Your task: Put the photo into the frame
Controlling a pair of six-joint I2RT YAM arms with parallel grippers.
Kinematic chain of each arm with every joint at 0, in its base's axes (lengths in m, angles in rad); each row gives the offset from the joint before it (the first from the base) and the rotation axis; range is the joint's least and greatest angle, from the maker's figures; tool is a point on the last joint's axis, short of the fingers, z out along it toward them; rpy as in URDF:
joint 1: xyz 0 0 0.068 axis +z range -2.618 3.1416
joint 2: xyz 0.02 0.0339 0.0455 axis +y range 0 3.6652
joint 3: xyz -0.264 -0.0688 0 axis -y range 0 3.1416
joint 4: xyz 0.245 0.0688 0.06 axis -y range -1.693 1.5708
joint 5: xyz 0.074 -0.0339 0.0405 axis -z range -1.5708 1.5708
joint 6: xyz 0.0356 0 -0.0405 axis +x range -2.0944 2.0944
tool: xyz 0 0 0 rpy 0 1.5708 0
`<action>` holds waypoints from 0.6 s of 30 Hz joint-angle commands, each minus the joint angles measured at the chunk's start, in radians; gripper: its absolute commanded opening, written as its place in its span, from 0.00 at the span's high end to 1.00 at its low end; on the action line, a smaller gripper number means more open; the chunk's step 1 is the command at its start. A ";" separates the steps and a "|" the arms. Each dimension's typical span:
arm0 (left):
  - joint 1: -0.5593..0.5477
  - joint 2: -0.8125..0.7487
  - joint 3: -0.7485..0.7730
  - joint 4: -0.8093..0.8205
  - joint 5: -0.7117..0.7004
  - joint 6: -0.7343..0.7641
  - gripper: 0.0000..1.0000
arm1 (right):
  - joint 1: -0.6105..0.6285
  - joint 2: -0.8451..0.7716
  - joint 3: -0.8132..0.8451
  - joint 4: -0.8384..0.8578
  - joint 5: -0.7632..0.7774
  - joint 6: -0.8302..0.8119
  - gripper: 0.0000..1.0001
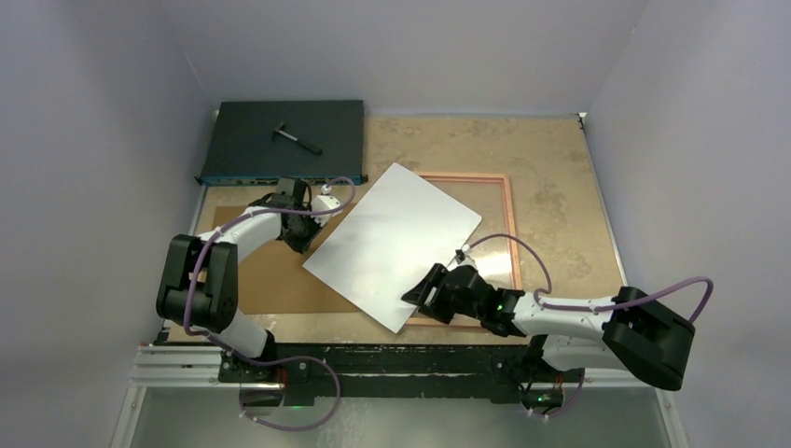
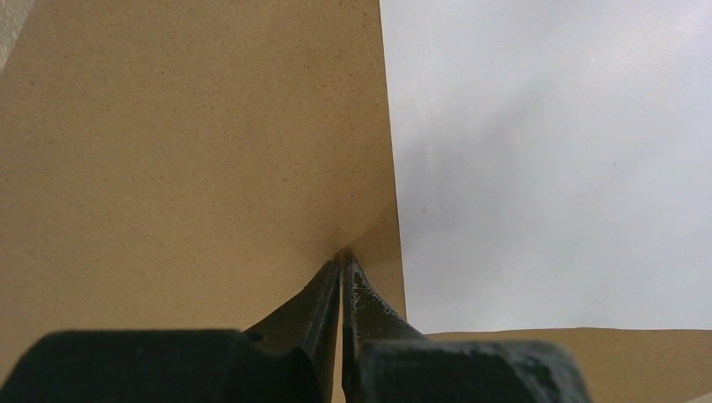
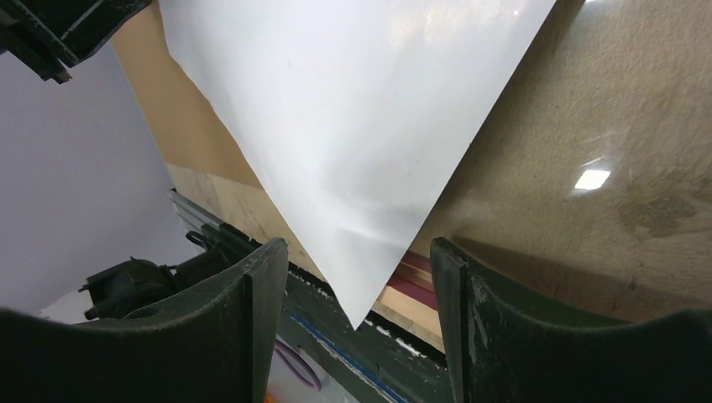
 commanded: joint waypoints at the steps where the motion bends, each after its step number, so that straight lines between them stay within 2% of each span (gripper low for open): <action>1: -0.005 -0.008 -0.024 0.023 0.003 0.007 0.97 | -0.011 -0.014 -0.019 0.056 0.006 0.021 0.35; 11: -0.008 -0.015 -0.022 0.019 -0.001 0.011 0.98 | -0.021 0.016 -0.018 0.126 0.007 0.033 0.40; 18: -0.010 -0.014 -0.021 0.015 -0.003 0.015 0.98 | -0.025 -0.046 -0.020 0.108 0.052 0.039 0.43</action>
